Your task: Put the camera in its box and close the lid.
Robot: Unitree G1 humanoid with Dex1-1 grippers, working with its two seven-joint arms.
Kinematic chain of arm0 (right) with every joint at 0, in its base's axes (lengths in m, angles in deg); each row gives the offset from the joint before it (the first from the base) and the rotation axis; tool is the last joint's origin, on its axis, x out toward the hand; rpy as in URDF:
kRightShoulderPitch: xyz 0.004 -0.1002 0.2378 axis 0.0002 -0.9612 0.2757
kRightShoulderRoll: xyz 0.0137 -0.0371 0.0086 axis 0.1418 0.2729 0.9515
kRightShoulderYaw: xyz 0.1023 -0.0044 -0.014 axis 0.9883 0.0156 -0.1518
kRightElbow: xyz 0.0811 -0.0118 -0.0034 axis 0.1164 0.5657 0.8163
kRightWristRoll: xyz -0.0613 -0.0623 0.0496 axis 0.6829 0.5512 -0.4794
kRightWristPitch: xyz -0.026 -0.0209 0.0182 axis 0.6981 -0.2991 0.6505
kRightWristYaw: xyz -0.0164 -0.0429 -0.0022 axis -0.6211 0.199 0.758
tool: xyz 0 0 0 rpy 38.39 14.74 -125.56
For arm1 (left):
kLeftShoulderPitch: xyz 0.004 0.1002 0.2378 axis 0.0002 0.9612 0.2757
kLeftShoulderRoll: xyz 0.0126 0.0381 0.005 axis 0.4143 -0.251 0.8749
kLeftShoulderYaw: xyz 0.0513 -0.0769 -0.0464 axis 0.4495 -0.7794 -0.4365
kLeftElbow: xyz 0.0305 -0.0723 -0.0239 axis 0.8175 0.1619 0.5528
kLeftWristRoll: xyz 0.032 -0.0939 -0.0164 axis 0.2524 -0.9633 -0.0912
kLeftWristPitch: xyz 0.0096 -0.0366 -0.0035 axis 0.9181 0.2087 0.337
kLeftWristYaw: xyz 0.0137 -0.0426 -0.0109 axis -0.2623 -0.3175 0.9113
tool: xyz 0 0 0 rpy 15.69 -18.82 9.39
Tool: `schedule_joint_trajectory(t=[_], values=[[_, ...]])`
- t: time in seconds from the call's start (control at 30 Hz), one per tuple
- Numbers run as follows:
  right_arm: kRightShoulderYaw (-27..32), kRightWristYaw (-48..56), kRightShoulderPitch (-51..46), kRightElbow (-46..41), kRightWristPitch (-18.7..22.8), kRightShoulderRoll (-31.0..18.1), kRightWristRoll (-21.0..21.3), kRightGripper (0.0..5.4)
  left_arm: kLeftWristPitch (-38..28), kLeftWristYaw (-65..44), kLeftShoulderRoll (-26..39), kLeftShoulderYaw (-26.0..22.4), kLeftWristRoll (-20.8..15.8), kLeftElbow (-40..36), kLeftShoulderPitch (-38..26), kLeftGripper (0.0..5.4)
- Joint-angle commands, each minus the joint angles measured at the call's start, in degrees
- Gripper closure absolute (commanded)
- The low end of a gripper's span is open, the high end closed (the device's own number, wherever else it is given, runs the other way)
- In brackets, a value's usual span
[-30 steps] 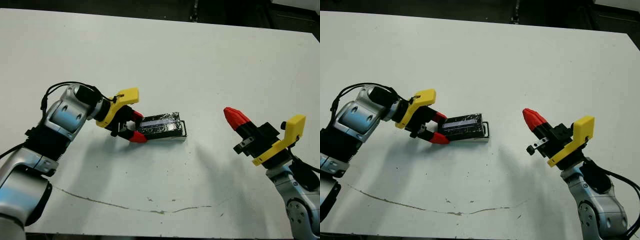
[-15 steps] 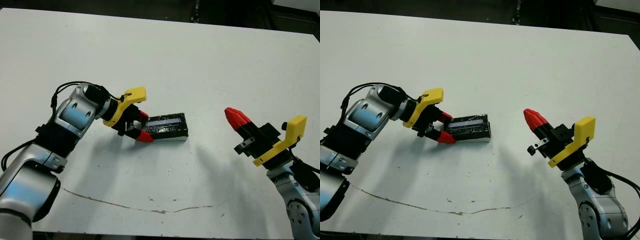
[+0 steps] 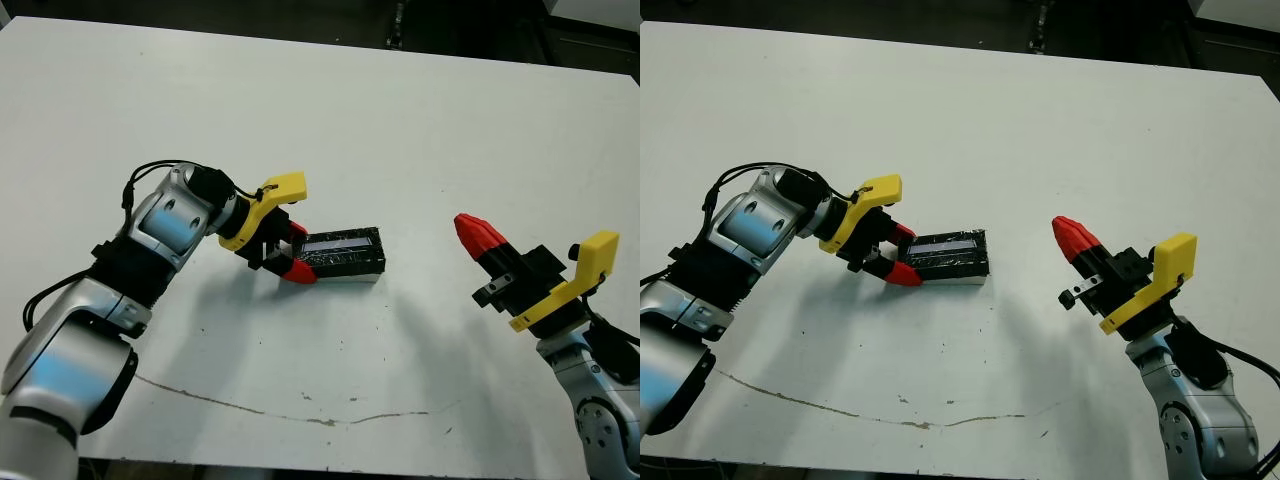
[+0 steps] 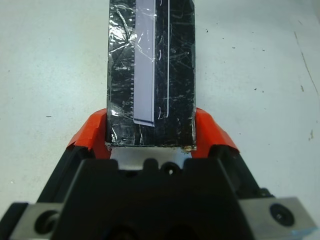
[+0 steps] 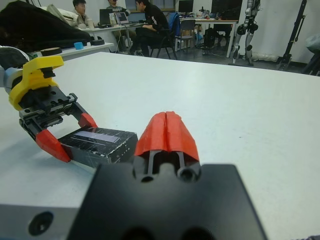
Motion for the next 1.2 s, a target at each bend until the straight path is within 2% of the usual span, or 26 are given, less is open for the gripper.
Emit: schedule_joint_trajectory(t=[0.03, 0.07, 0.1, 0.37, 0.6, 0.97, 1.1, 1.2], values=[[0.61, -0.19, -0.63, 0.02, 0.05, -0.12, -0.32, 5.4, -0.27, 0.72, -7.56, 4.05, -0.16, 1.06, 2.35, 2.23], [0.58, -0.09, -0.61, 0.07, -0.13, -0.13, -0.24, 5.4, -0.23, 1.47, -7.61, 3.99, 0.13, 0.8, 2.55, 2.23], [0.6, -0.01, -0.61, 0.1, -0.07, -0.14, -0.38, 5.4, -1.3, 2.41, -7.5, 3.95, 0.6, 0.08, 3.07, 1.94], [0.6, 0.12, -0.69, 0.26, 0.2, -0.1, -0.62, 5.4, -9.59, 5.45, -5.18, 5.25, 4.62, -3.32, 4.82, 0.95], [0.42, -0.34, -0.74, -0.11, 0.99, -0.06, -0.98, 5.4, -9.33, 4.91, -4.65, 5.11, 4.9, -3.92, 4.81, 0.02], [0.16, -0.06, -0.68, 0.15, 0.6, -0.2, -0.8, 5.4, -9.87, 6.02, -4.16, 4.06, 4.23, -4.13, 5.71, 0.02], [0.28, 0.03, -0.68, 0.09, 1.22, -0.41, -1.36, 5.4, -8.13, 7.27, -3.53, 2.58, 3.8, -5.25, 6.32, 0.02], [0.21, -0.06, -0.81, 0.05, 0.74, -0.45, -0.85, 5.4, -9.92, 8.13, -2.69, 1.42, 3.66, -5.53, 7.0, 0.02]])
